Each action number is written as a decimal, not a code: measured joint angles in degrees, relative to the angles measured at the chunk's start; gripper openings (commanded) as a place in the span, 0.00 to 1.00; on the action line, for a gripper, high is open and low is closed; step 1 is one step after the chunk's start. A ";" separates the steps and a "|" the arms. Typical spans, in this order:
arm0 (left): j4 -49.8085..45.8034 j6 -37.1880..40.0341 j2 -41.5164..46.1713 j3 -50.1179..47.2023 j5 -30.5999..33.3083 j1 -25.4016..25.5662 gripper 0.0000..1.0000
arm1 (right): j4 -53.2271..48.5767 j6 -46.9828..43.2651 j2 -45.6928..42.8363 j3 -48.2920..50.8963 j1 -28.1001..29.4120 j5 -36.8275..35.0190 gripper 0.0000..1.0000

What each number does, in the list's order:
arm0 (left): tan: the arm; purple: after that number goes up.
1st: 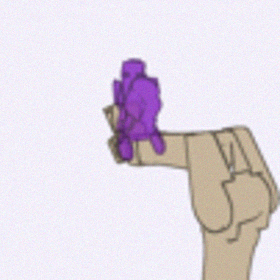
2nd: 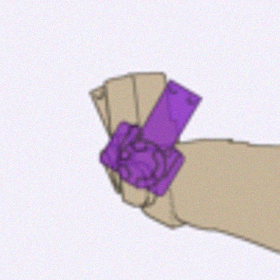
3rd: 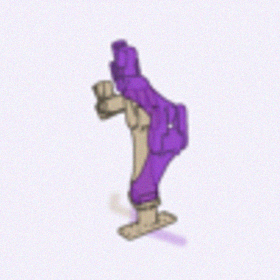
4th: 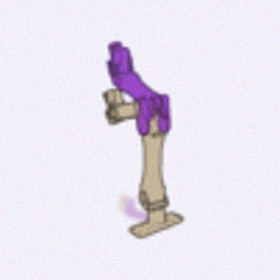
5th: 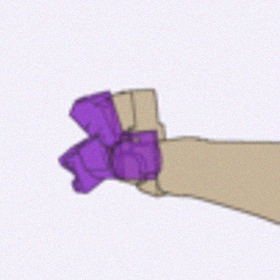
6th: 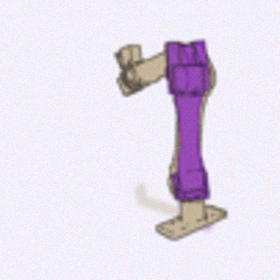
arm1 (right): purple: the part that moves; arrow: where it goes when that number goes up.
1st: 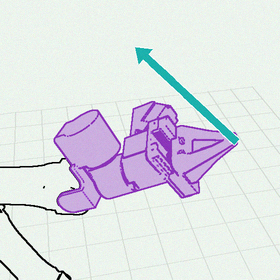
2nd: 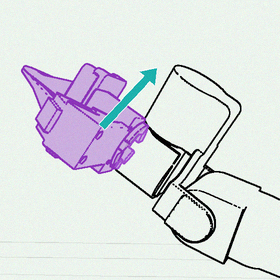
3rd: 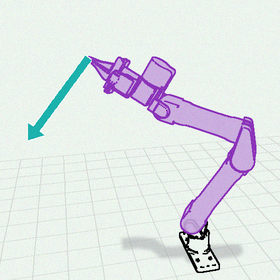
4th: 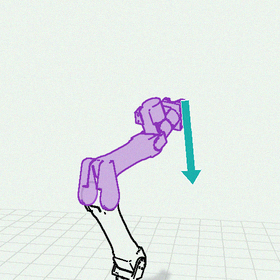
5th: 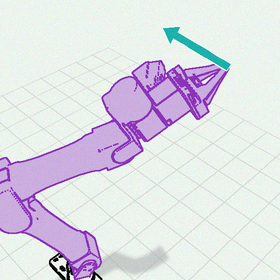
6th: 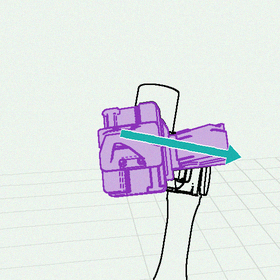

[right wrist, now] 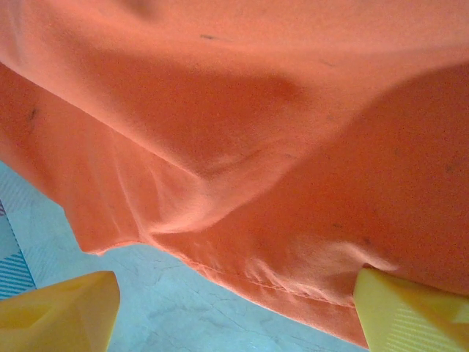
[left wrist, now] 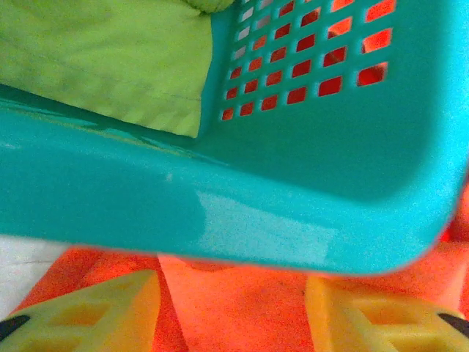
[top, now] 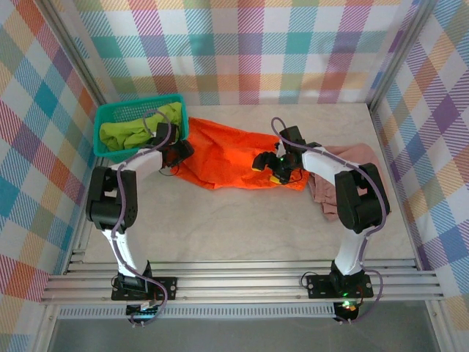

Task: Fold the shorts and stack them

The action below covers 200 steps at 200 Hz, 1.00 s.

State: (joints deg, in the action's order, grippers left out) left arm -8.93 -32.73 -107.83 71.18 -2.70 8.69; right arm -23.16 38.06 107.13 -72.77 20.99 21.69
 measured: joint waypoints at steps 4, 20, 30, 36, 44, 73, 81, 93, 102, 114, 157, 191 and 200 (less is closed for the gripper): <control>0.20 0.11 -0.39 0.04 -0.13 0.00 0.45 | 0.00 0.00 0.00 0.00 0.00 0.00 0.84; 0.22 -0.04 -2.01 0.04 -0.94 0.00 0.34 | -0.04 -0.17 0.00 0.11 -0.02 -0.17 0.84; 0.15 0.11 -2.54 0.04 -1.22 0.00 0.25 | -0.02 -0.44 0.00 0.31 -0.07 -0.22 0.83; 0.02 -0.04 -2.69 0.02 -1.33 0.00 0.21 | -0.04 -0.63 0.00 0.48 -0.22 -0.26 0.84; -0.04 0.28 -2.69 0.00 -1.33 0.00 0.14 | -0.04 -0.90 0.00 0.81 -0.39 -0.44 0.84; -0.17 0.52 -2.03 -1.11 -0.26 0.00 0.00 | -0.26 -1.31 0.00 2.89 -1.33 -0.63 0.83; -0.33 0.72 -1.14 -2.40 0.50 0.00 0.00 | -0.26 -1.44 0.00 3.72 -1.73 -0.66 0.83; -0.70 0.50 0.72 -4.57 1.51 0.00 0.00 | -0.33 -1.57 -0.02 4.79 -2.14 -0.68 0.84; -1.27 0.24 2.47 -6.56 2.32 0.00 0.00 | -0.42 -1.75 -0.02 5.53 -2.27 -0.79 0.83; -1.49 -0.33 4.55 -9.33 3.02 0.00 0.00 | -0.44 -2.12 -0.07 6.21 -2.29 -0.79 0.83; -1.38 -3.21 11.61 -19.10 3.17 0.00 0.13 | -0.57 -3.21 -2.23 8.90 -2.29 -0.76 0.84; -0.83 -5.53 21.14 -26.43 0.98 0.00 0.32 | -1.99 -3.96 -5.16 11.85 -2.29 0.00 0.84; -0.79 -6.03 23.37 -26.80 0.31 0.00 0.35 | -2.51 -4.33 -5.44 12.04 -2.29 0.13 0.84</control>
State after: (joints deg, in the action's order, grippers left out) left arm -9.72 -38.76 -84.47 44.38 -2.39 8.69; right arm -25.67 33.74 101.69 -60.73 18.70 21.82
